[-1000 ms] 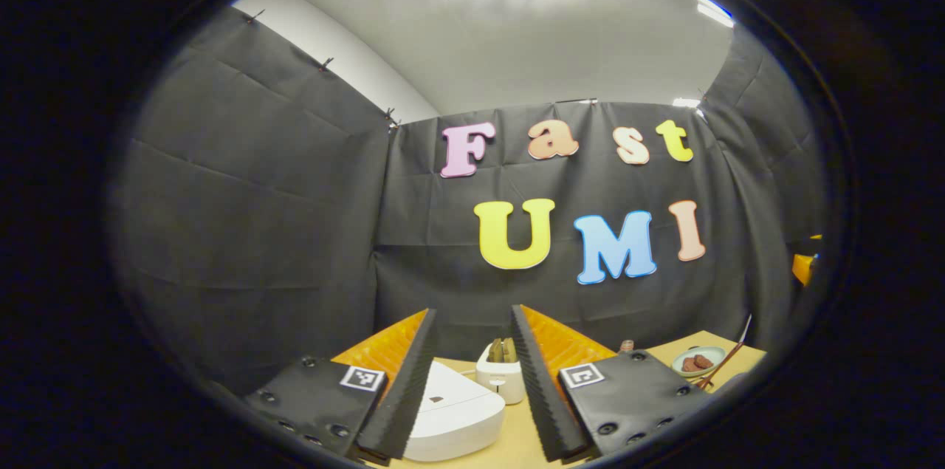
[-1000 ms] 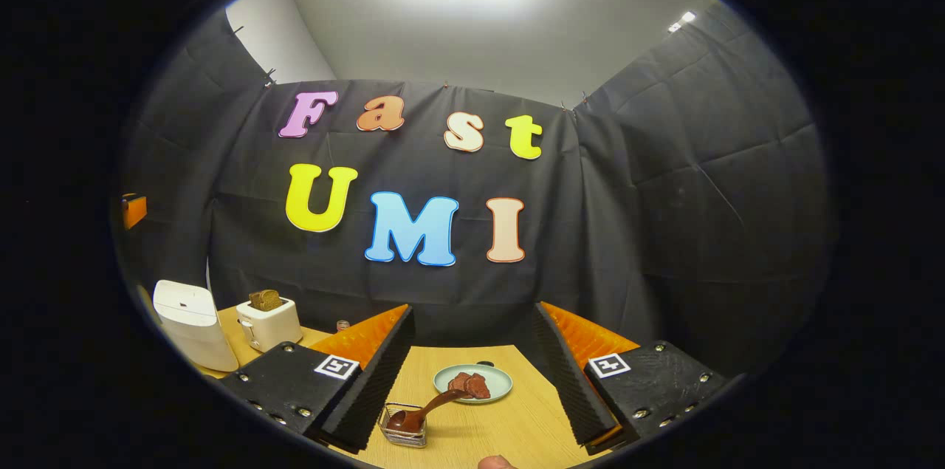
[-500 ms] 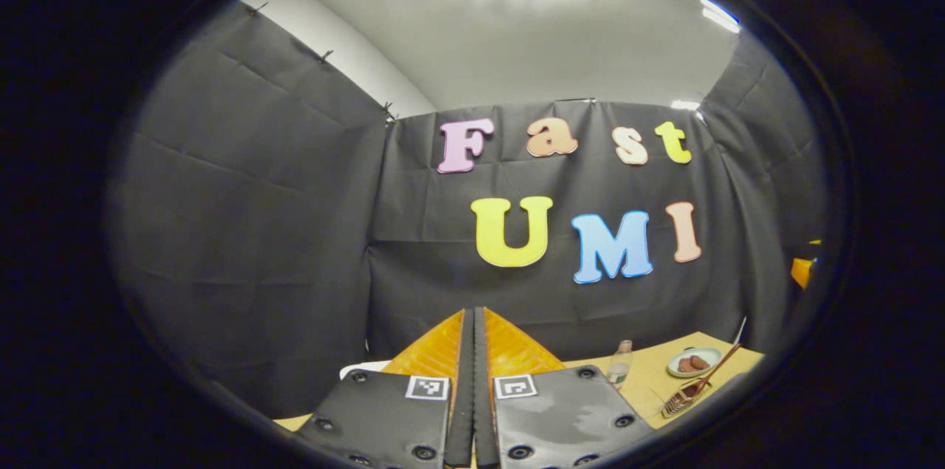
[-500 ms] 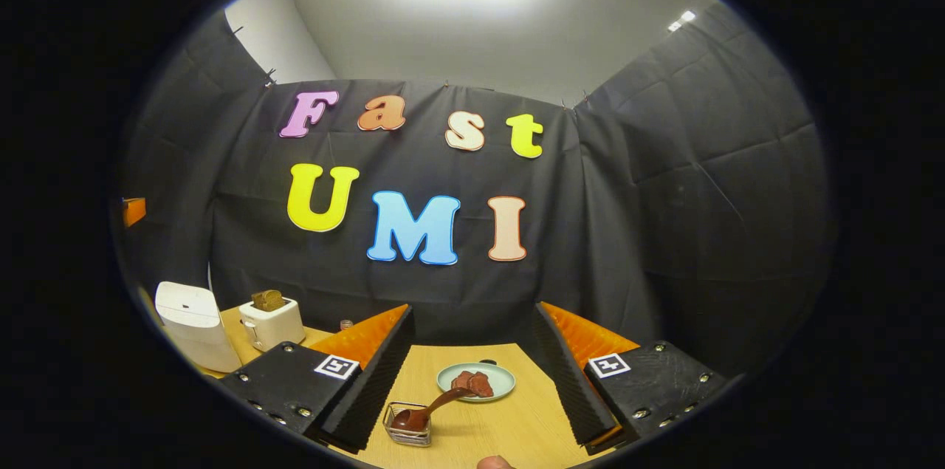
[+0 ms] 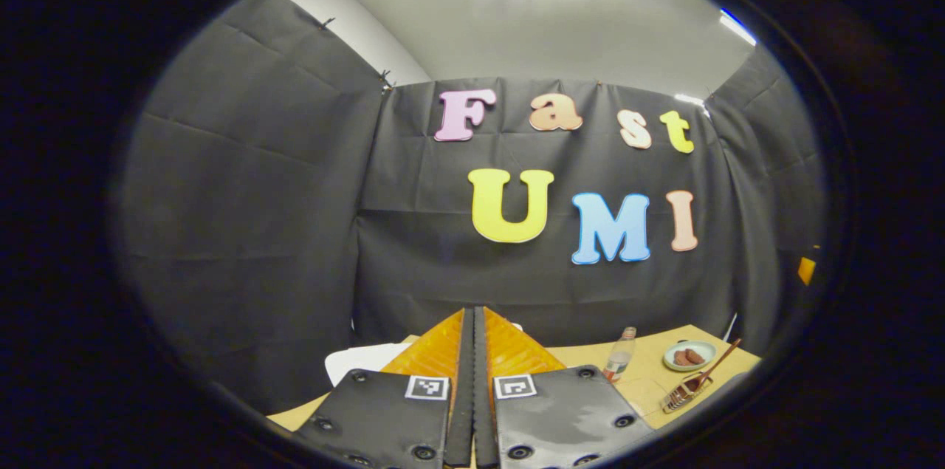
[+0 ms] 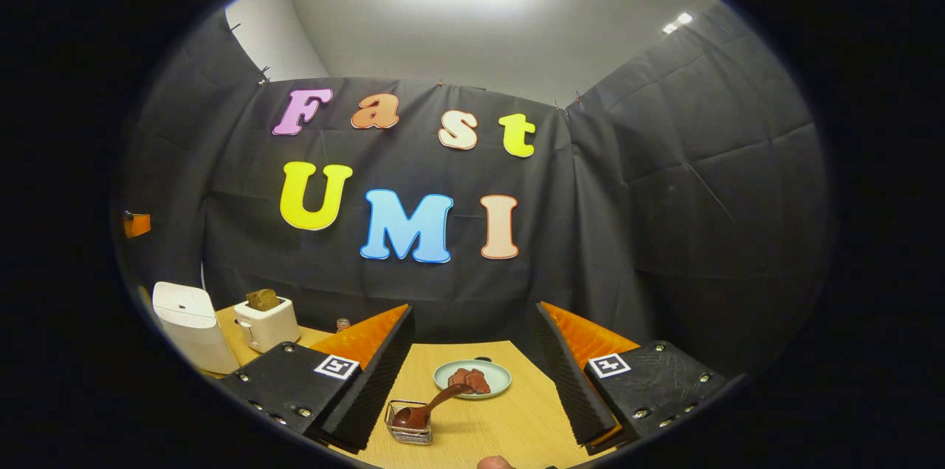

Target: Close the left gripper, press the button to open the rice cooker; take a wooden spoon from the chopstick holder with the right hand, scoop a spoonful of rice and pour it into the rice cooker, then put the wooden spoon back into the chopstick holder.

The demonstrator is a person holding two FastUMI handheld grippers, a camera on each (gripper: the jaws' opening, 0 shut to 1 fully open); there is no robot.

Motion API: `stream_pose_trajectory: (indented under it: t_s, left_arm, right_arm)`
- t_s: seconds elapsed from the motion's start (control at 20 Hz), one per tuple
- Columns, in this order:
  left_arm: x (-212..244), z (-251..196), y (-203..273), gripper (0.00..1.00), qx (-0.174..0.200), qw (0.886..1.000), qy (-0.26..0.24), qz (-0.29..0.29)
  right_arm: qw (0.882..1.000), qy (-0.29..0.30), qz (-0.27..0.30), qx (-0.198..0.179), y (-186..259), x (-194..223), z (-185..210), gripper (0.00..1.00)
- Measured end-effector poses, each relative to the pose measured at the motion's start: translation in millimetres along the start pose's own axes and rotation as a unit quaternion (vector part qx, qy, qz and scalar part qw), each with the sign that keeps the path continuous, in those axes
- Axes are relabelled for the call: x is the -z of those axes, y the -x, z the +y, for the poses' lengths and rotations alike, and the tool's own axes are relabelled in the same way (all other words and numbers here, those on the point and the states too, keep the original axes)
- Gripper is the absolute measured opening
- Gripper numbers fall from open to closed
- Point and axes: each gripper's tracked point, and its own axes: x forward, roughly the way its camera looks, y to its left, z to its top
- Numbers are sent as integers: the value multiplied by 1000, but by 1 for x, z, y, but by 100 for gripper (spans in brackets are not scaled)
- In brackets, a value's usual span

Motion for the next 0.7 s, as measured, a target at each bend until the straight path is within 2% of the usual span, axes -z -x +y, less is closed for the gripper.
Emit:
stream_pose_trajectory:
  t_s: [0.4, 0.7]
  left_arm:
    - [83, 32, -55, 9, -6, 996, 9, 88]
    - [156, 46, -81, 9, -11, 988, 3, 157]
  right_arm:
    - [999, 6, 18, 31, 7, 7, -4, 97]
    - [999, 13, 20, 46, 8, 3, -5, 97]
